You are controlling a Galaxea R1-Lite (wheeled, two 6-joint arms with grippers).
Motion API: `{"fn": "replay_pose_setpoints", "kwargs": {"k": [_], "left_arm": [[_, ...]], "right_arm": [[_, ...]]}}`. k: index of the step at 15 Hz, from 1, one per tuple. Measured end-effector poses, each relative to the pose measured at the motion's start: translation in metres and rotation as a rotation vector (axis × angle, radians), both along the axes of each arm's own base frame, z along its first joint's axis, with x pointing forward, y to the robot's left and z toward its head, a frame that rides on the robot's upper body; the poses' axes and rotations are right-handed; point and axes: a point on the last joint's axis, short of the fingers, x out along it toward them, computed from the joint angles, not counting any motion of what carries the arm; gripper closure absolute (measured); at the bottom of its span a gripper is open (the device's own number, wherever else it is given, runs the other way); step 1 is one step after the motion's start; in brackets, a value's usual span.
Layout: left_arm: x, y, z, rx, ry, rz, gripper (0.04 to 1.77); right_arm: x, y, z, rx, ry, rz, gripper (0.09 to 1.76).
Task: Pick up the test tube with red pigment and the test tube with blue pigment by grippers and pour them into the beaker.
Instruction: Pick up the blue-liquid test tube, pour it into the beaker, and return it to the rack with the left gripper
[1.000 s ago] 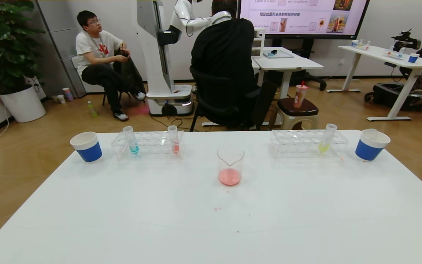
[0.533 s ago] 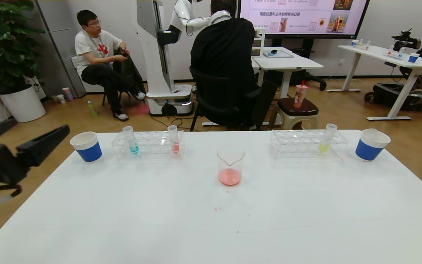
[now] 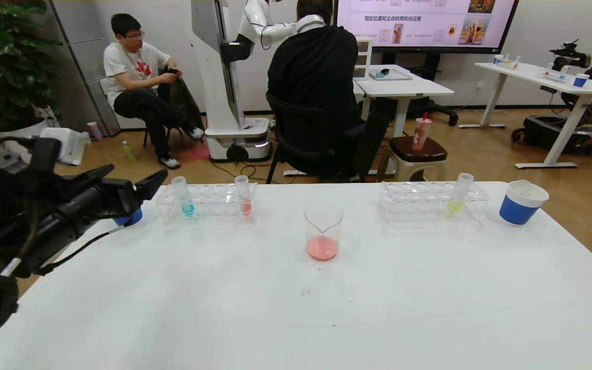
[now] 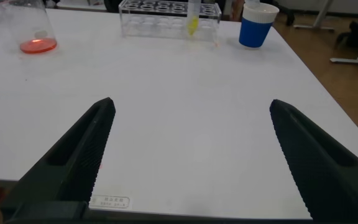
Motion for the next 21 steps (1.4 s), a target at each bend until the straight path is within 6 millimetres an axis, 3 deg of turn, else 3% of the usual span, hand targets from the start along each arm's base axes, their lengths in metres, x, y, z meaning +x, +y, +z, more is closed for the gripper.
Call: {"fn": "replay_pose_setpoints", "kwargs": {"k": [4,10,21], "left_arm": [[0.038,0.004,-0.040,-0.005,-0.014,0.020,0.06],[0.062,0.005,-0.092,-0.007,0.039,0.030,0.06],[0.120,0.006,-0.110,-0.010,-0.030,0.106,0.06]], "right_arm": [[0.000,0.000,0.000,0.000,0.000,0.000,0.11],[0.000,0.000,0.000,0.000,0.000,0.000,0.11],[0.000,0.000,0.000,0.000,0.000,0.000,0.11]]}}
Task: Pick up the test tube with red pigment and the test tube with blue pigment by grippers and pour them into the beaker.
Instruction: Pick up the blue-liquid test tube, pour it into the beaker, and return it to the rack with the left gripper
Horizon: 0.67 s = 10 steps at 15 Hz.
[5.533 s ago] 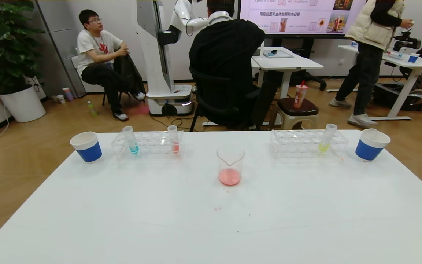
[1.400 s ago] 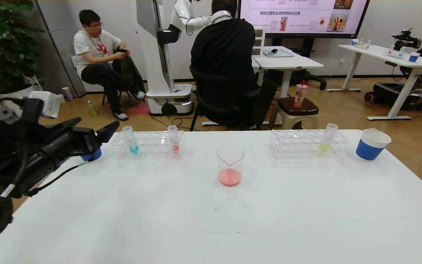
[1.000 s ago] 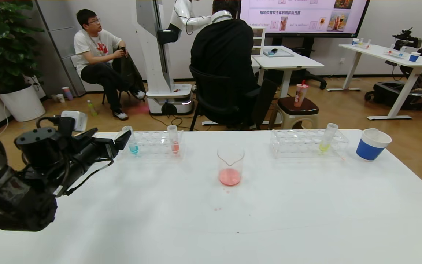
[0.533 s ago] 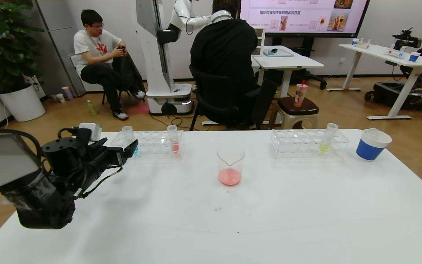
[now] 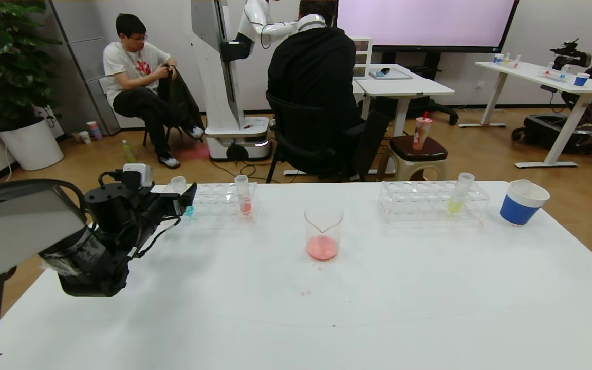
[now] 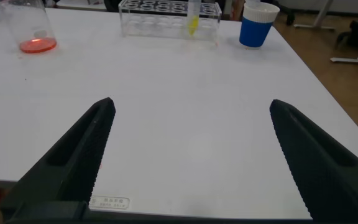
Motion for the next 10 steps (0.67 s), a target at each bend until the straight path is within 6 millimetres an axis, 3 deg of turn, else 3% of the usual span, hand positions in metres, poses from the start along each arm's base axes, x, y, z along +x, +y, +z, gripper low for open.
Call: {"fn": "replay_pose_setpoints", "kwargs": {"k": [10], "left_arm": [[0.0095,-0.0009,-0.0015,0.000,-0.020,-0.001,0.06]], "right_arm": [[0.0000,0.0000,0.0000,0.000,0.000,0.000,0.11]]}}
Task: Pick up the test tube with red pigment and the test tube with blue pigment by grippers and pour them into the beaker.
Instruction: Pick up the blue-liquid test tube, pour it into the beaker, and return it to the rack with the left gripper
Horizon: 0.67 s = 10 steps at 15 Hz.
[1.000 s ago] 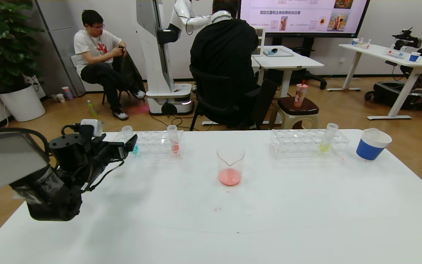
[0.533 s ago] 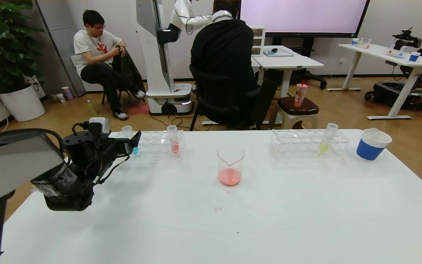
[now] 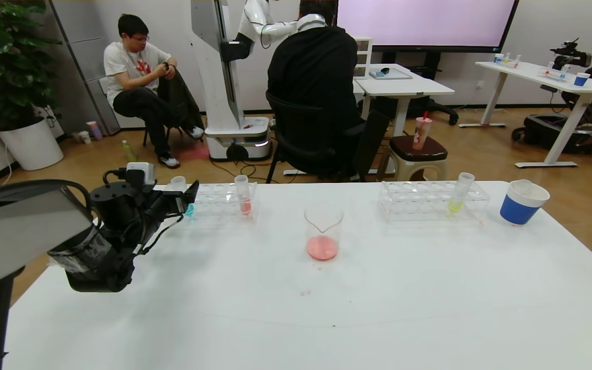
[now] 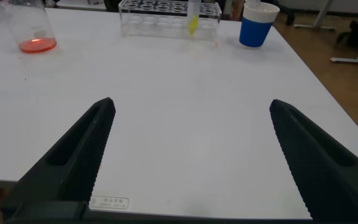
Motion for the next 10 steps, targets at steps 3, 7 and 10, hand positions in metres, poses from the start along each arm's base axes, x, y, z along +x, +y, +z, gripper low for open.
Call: {"fn": "replay_pose_setpoints", "kwargs": {"k": [3,7,10], "left_arm": [[0.0013,0.0017,0.0006,-0.001,-0.001,0.003,0.54],[0.0017,0.0009,-0.0013,-0.003,0.004,-0.003,1.37],[0.0019,0.0010,-0.0028,-0.002,0.015,0.000,1.30]], "right_arm": [[0.0000,0.0000,0.0000,0.000,0.000,0.000,0.11],[0.0000,0.0000,0.0000,0.000,0.000,0.000,0.11],[0.0000,0.0000,0.0000,0.000,0.000,0.000,0.11]]}}
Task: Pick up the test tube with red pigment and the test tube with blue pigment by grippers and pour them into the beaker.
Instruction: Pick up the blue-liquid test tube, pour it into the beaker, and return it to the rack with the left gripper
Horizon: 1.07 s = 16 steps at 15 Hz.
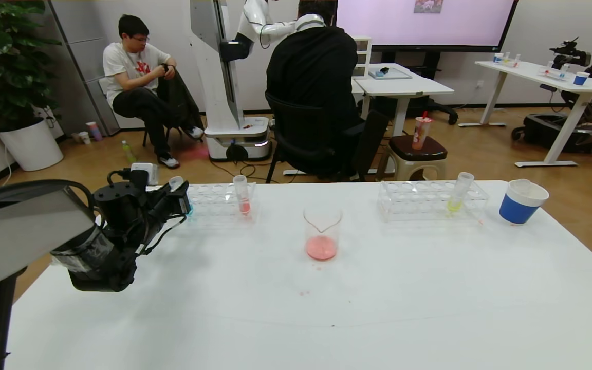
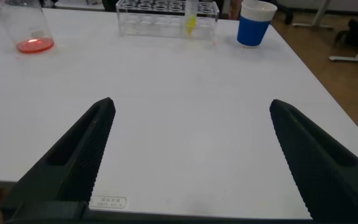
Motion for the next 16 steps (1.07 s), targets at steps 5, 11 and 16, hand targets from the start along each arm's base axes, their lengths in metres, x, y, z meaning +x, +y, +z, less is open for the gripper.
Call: {"fn": "replay_pose_setpoints", "kwargs": {"k": [5,11,16], "left_arm": [[0.004,-0.001,0.005,0.004,0.013,-0.001,1.30],[0.008,-0.007,0.062,0.008,0.048,-0.012,1.30],[-0.003,-0.023,0.115,0.009,0.020,-0.074,1.30]], "right_arm": [[0.000,0.000,0.000,0.000,0.000,0.000,0.11],[0.000,0.000,0.000,0.000,0.000,0.000,0.11],[0.000,0.000,0.000,0.000,0.000,0.000,0.11]]}}
